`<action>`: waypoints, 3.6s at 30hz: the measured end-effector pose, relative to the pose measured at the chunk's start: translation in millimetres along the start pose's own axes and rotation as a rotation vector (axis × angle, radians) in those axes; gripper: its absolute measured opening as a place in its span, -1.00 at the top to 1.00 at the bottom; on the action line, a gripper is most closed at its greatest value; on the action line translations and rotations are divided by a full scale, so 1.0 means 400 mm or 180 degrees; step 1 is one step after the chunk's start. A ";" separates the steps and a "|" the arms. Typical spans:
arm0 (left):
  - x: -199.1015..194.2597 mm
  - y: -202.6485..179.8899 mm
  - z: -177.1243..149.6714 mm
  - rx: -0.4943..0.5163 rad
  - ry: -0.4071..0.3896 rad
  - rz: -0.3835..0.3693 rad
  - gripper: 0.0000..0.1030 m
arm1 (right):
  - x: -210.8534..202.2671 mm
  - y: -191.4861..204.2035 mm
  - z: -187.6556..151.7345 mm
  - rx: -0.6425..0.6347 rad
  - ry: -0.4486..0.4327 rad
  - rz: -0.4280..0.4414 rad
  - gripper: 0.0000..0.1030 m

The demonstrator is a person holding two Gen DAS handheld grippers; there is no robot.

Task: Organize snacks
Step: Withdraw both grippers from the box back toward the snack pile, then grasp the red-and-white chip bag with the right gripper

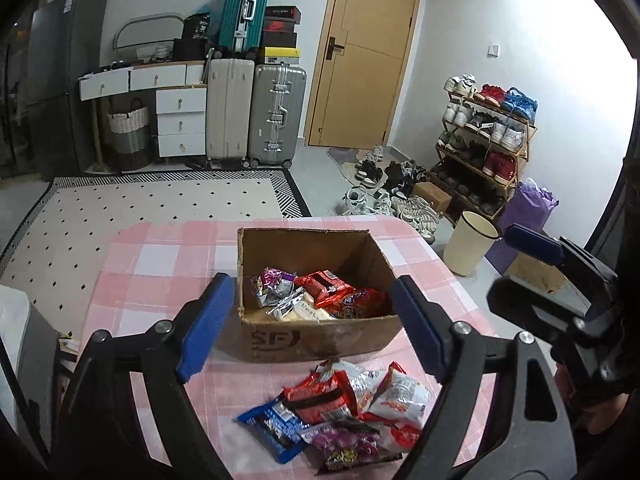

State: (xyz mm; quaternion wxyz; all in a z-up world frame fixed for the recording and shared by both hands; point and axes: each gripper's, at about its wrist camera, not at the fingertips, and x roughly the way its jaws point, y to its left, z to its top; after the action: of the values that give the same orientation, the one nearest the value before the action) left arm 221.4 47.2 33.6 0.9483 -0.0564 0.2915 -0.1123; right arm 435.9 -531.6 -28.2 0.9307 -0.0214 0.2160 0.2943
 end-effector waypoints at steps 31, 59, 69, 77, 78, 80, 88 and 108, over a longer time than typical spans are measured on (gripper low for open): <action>-0.388 -0.050 -0.292 -0.0287 -0.0248 0.0156 -0.99 | -0.295 0.137 -0.296 -0.0018 -0.0100 -0.0040 -0.99; -0.099 0.042 -0.511 -0.0452 0.0385 0.0145 -0.99 | -0.022 0.075 -0.508 0.0022 0.0793 0.0186 -0.37; -0.041 0.087 -0.536 -0.0582 0.0512 0.0127 -0.99 | 0.067 0.088 -0.523 -0.0138 0.1091 0.0178 -0.02; -0.029 0.108 -0.544 -0.0657 0.0564 0.0137 -0.99 | 0.107 0.082 -0.534 -0.0193 0.1240 0.0121 0.59; -0.027 0.110 -0.544 -0.0667 0.0567 0.0137 -0.99 | 0.108 0.080 -0.536 -0.0175 0.1251 0.0142 0.60; -0.028 0.113 -0.546 -0.0677 0.0574 0.0140 -0.99 | 0.102 0.078 -0.534 -0.0142 0.1223 0.0193 0.60; -0.033 0.106 -0.549 -0.0690 0.0592 0.0133 -0.99 | 0.058 0.051 -0.528 0.0240 0.1054 0.0373 0.61; 0.032 0.041 -0.525 -0.0587 0.0831 0.0174 -0.99 | -0.065 -0.014 -0.539 0.0657 0.0710 0.0419 0.61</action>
State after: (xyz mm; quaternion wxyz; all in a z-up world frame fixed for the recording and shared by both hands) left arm 115.9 51.0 -149.1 0.8958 -0.1201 0.4228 -0.0656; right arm 336.1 -586.0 -213.2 0.8769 0.0560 0.3480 0.3268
